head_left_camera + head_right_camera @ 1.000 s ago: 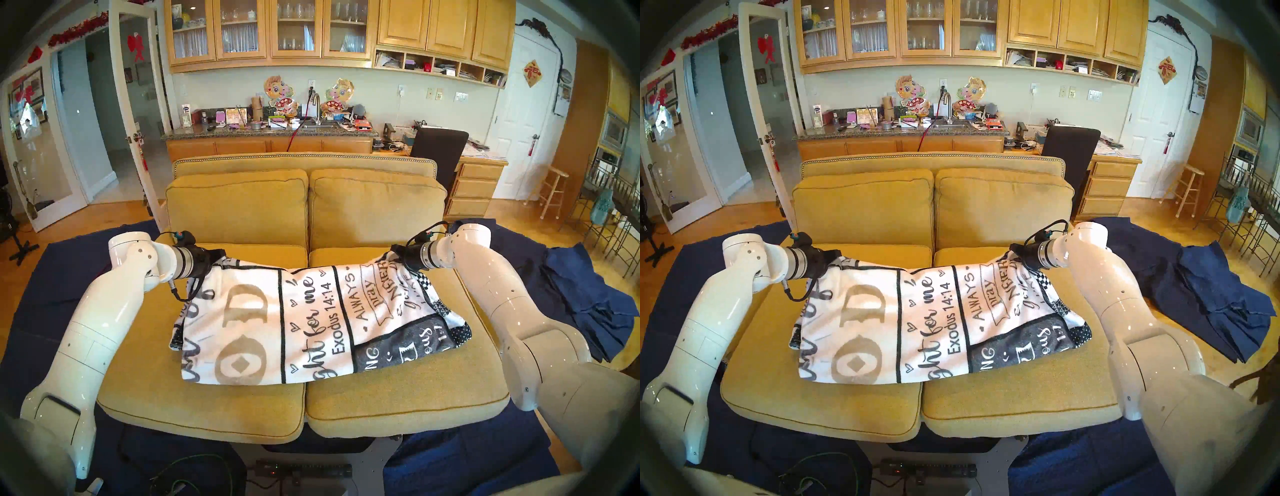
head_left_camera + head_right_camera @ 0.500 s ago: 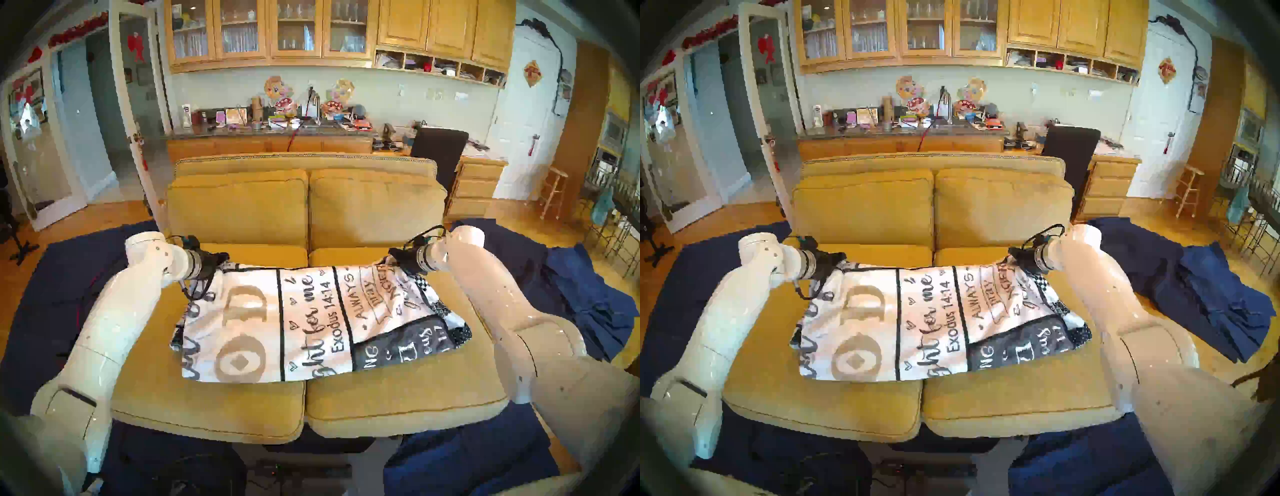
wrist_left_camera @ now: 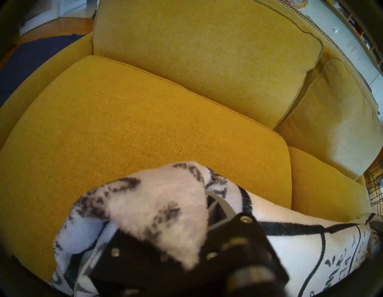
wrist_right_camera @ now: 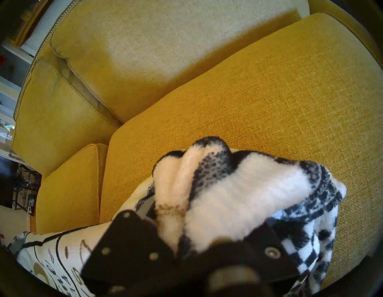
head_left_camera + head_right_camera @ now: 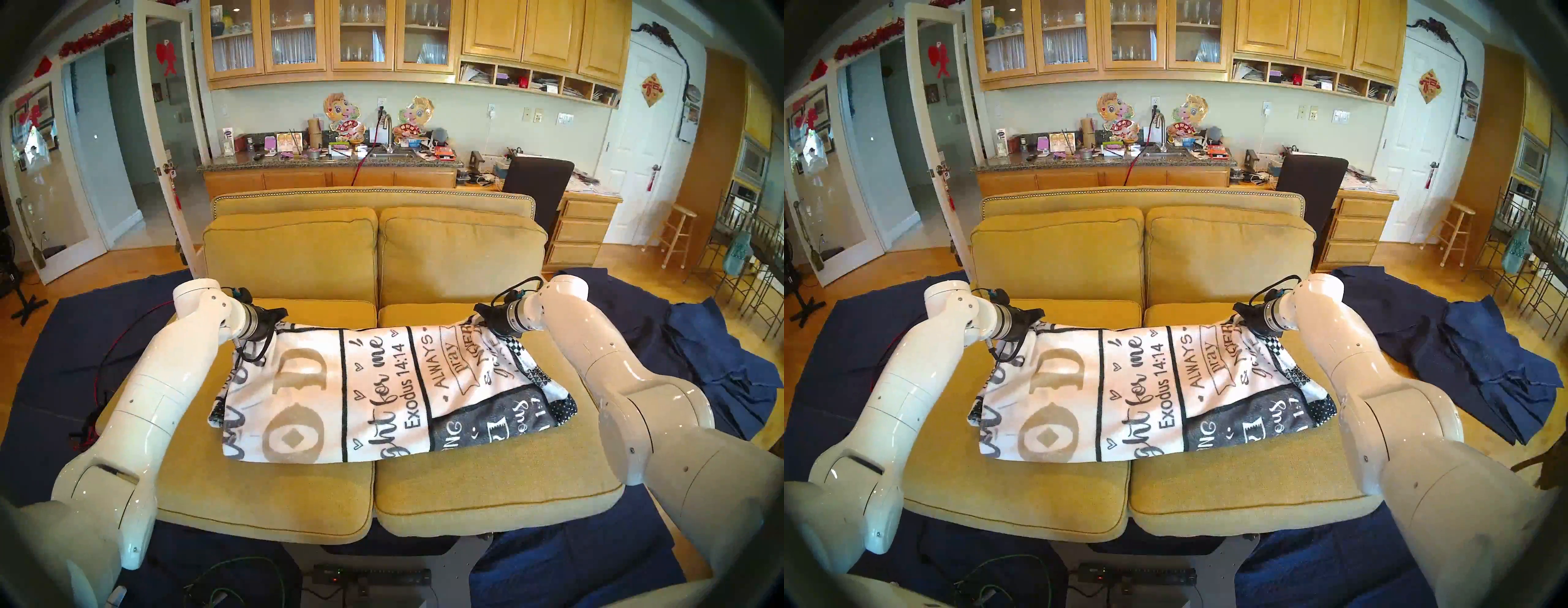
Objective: Fold the blanket in half twice
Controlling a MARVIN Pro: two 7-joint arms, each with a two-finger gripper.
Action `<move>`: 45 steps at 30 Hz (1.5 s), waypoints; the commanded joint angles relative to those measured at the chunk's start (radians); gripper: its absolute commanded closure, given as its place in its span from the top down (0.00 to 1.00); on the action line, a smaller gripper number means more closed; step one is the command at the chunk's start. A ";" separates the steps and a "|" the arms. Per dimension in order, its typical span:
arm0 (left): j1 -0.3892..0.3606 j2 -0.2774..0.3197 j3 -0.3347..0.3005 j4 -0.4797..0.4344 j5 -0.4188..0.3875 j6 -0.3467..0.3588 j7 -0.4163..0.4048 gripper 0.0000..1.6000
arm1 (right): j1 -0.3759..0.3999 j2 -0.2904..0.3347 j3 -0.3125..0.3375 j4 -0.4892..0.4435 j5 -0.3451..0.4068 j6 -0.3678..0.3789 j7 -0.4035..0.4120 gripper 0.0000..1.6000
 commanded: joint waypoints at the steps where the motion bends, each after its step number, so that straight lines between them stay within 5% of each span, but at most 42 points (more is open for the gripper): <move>1: -0.108 -0.023 -0.006 0.010 0.031 -0.021 0.013 0.00 | 0.075 -0.009 0.009 0.011 0.001 -0.017 -0.005 0.00; 6: -0.125 -0.039 -0.004 0.026 0.047 -0.021 0.026 0.00 | 0.090 -0.016 0.010 0.033 0.000 -0.019 -0.013 0.00; 8: -0.196 -0.051 0.016 0.073 0.053 -0.007 0.039 0.00 | 0.099 -0.020 0.011 0.047 0.000 -0.021 -0.018 0.00; 11: -0.147 -0.052 0.000 0.041 0.062 -0.019 0.039 0.00 | 0.105 -0.023 0.011 0.056 0.000 -0.023 -0.022 0.00; 18: -0.180 -0.070 0.001 0.093 0.080 -0.019 0.059 0.00 | 0.121 -0.030 0.012 0.082 0.000 -0.026 -0.032 0.00; 39: -0.309 -0.137 0.024 0.389 0.111 -0.020 0.108 0.00 | 0.157 -0.043 0.014 0.143 -0.002 -0.033 -0.035 0.00; 41: -0.328 -0.143 0.024 0.413 0.113 -0.022 0.109 0.27 | 0.162 -0.044 0.013 0.152 -0.002 -0.034 -0.032 0.00; 42: -0.340 -0.144 0.026 0.424 0.113 -0.020 0.110 0.64 | 0.164 -0.044 0.013 0.154 -0.002 -0.035 -0.032 0.00; 43: -0.348 -0.147 0.027 0.433 0.114 -0.019 0.111 0.88 | 0.165 -0.044 0.013 0.157 -0.003 -0.035 -0.031 0.00; 44: -0.339 -0.147 0.024 0.428 0.117 -0.024 0.111 1.00 | 0.167 -0.044 0.013 0.160 -0.003 -0.035 -0.030 0.00; 45: -0.356 -0.151 0.028 0.444 0.119 -0.023 0.113 1.00 | 0.169 -0.045 0.012 0.163 -0.003 -0.036 -0.030 0.00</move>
